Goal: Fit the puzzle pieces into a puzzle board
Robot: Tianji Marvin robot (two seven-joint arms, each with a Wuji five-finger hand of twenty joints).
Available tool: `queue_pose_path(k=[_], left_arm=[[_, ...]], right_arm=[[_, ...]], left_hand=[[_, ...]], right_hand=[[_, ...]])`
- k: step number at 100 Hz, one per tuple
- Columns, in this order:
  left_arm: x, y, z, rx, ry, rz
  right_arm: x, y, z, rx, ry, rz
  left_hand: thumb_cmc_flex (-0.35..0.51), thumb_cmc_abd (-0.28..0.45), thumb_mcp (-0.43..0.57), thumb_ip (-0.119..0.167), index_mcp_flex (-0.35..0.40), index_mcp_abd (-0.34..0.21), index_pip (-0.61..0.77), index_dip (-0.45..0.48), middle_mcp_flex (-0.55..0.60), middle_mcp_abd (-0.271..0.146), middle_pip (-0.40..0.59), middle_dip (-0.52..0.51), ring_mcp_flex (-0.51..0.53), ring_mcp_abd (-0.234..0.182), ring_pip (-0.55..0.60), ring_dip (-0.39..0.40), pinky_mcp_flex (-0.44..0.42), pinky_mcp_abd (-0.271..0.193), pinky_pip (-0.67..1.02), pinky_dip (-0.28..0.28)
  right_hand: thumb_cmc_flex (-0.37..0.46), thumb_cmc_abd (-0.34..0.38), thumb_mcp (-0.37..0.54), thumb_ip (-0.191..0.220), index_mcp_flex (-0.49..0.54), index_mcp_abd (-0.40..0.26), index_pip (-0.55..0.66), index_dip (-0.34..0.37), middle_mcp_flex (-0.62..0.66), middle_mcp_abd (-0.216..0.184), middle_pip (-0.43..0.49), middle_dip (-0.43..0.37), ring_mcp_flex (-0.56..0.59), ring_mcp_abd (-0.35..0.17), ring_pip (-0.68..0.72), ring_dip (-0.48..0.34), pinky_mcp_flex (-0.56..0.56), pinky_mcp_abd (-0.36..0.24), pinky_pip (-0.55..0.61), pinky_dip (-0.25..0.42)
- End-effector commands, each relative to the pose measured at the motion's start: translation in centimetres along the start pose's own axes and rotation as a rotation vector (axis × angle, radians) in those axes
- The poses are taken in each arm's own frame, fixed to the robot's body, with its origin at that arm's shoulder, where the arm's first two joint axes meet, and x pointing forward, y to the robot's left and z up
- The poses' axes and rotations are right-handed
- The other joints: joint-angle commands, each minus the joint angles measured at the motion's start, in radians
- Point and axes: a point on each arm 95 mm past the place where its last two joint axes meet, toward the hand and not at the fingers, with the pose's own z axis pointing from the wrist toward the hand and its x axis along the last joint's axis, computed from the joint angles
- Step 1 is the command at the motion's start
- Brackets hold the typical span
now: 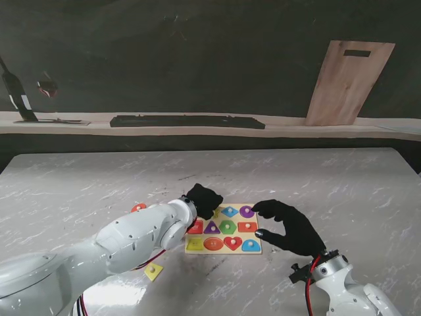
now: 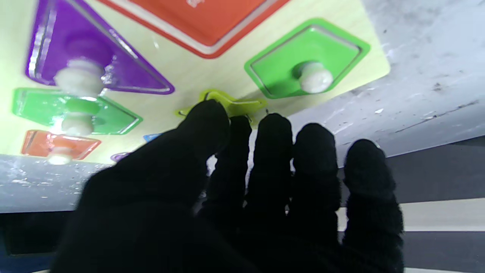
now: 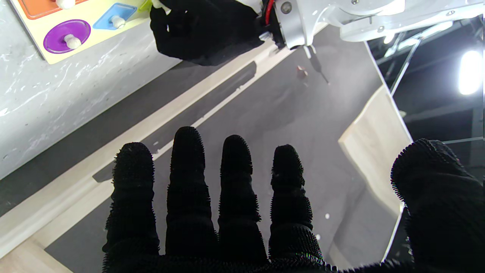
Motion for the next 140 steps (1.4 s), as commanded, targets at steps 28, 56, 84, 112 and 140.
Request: queue_pose_path(k=[28, 56, 84, 112, 140], left_arm=[[-0.3, 0.8, -1.0, 0.008, -0.012, 0.025], [-0.3, 0.3, -1.1, 0.067, -0.026, 0.014], [-1.0, -0.5, -1.7, 0.127, -0.052, 0.010], [-2.5, -1.5, -4.2, 0.203, -0.092, -0.091], [-4.8, -1.5, -8.3, 0.272, -0.079, -0.360]], right_arm=[[0.3, -0.4, -0.1, 0.006, 0.007, 0.009], [0.3, -0.4, -0.1, 0.008, 0.008, 0.009], [0.3, -0.4, -0.1, 0.006, 0.008, 0.008], [0.3, -0.5, -0.1, 0.011, 0.013, 0.004], [0.4, -0.9, 0.1, 0.033, 0.018, -0.021]], left_hand=[[-0.161, 0.090, -0.204, 0.057, -0.040, 0.061, -0.187, 0.013, -0.074, 0.018, 0.046, -0.081, -0.049, -0.016, -0.022, 0.021, -0.031, 0.051, -0.012, 0.012], [-0.163, 0.135, -0.259, 0.054, -0.067, 0.075, -0.275, -0.020, -0.102, 0.022, 0.039, -0.085, -0.065, -0.012, -0.030, 0.018, -0.041, 0.045, -0.018, 0.011], [-0.128, 0.241, -0.423, 0.054, -0.079, 0.076, -0.303, -0.046, -0.119, 0.029, 0.031, -0.102, -0.085, -0.008, -0.045, 0.003, -0.059, 0.038, -0.033, -0.005], [-0.036, 0.314, -0.649, 0.068, -0.081, 0.059, -0.329, -0.063, -0.147, 0.037, -0.051, -0.168, -0.117, 0.000, -0.118, -0.031, -0.094, 0.015, -0.054, -0.039], [0.056, 0.340, -0.832, 0.081, -0.093, 0.056, -0.432, -0.096, -0.296, 0.079, -0.317, -0.424, -0.288, 0.040, -0.408, -0.194, -0.233, 0.004, -0.156, -0.106]], right_hand=[[0.014, 0.025, -0.023, 0.041, 0.002, -0.008, 0.008, -0.014, -0.008, 0.005, 0.019, 0.005, -0.004, -0.028, 0.011, 0.015, -0.015, -0.018, 0.006, 0.013], [0.014, 0.025, -0.024, 0.041, 0.002, -0.009, 0.007, -0.014, -0.007, 0.005, 0.019, 0.005, -0.003, -0.028, 0.011, 0.015, -0.015, -0.018, 0.005, 0.012], [0.016, 0.026, -0.024, 0.041, 0.002, -0.009, 0.008, -0.014, -0.008, 0.004, 0.019, 0.005, -0.004, -0.028, 0.011, 0.015, -0.015, -0.019, 0.005, 0.012], [0.013, 0.026, -0.025, 0.041, 0.002, -0.011, 0.007, -0.014, -0.009, 0.005, 0.018, 0.004, -0.005, -0.028, 0.011, 0.015, -0.016, -0.019, 0.005, 0.012], [0.011, 0.025, -0.024, 0.041, 0.002, -0.012, 0.008, -0.013, -0.008, 0.006, 0.018, 0.004, -0.004, -0.029, 0.010, 0.015, -0.015, -0.019, 0.006, 0.013]])
